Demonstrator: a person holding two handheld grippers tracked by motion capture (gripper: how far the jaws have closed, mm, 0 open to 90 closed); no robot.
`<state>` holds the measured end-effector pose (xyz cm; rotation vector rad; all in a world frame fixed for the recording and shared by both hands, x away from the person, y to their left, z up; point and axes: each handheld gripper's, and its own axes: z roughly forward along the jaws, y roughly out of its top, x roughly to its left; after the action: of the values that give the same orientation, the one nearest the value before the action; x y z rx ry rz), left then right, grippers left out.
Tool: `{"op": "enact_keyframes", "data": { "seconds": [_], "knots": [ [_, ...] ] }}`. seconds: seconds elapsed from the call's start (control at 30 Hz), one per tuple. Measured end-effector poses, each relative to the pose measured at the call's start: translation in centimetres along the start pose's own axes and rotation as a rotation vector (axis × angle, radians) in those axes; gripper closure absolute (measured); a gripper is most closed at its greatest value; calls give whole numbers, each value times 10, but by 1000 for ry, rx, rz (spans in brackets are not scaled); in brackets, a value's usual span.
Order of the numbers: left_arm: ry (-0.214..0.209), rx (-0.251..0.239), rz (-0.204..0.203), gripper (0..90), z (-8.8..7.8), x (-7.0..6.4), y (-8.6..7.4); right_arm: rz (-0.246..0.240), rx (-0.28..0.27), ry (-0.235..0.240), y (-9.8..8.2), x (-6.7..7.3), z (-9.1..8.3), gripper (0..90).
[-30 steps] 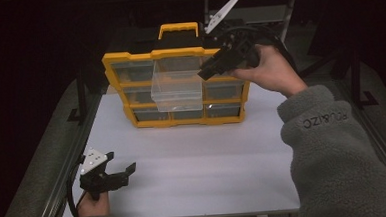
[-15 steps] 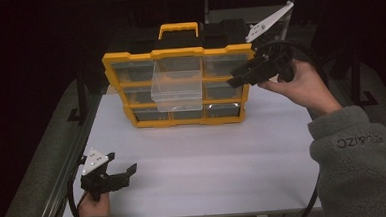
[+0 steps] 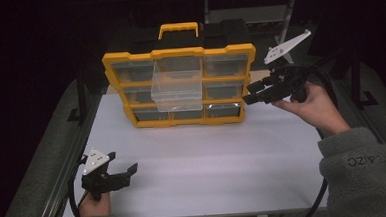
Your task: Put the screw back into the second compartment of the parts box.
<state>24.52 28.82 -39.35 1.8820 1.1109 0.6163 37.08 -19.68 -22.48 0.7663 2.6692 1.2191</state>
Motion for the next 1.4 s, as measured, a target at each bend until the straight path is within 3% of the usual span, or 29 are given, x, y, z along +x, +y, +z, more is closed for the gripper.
{"op": "enact_keyframes", "data": {
  "seconds": [0.47, 1.0, 1.07, 1.4],
  "knots": [
    [0, 2, 6, 139, 0, -1, 0, 58, -10, -24, -48, -3, 18, 442],
    [-14, -7, 17, 139, 0, -3, 1, 91, -11, -65, -97, 2, 43, 383],
    [-18, -11, 17, 139, 0, -3, 1, 77, -5, -74, -103, 2, 48, 371],
    [-31, -12, 22, 139, 1, -5, 1, 141, -19, -108, -136, 6, 62, 323]
  ]
}}
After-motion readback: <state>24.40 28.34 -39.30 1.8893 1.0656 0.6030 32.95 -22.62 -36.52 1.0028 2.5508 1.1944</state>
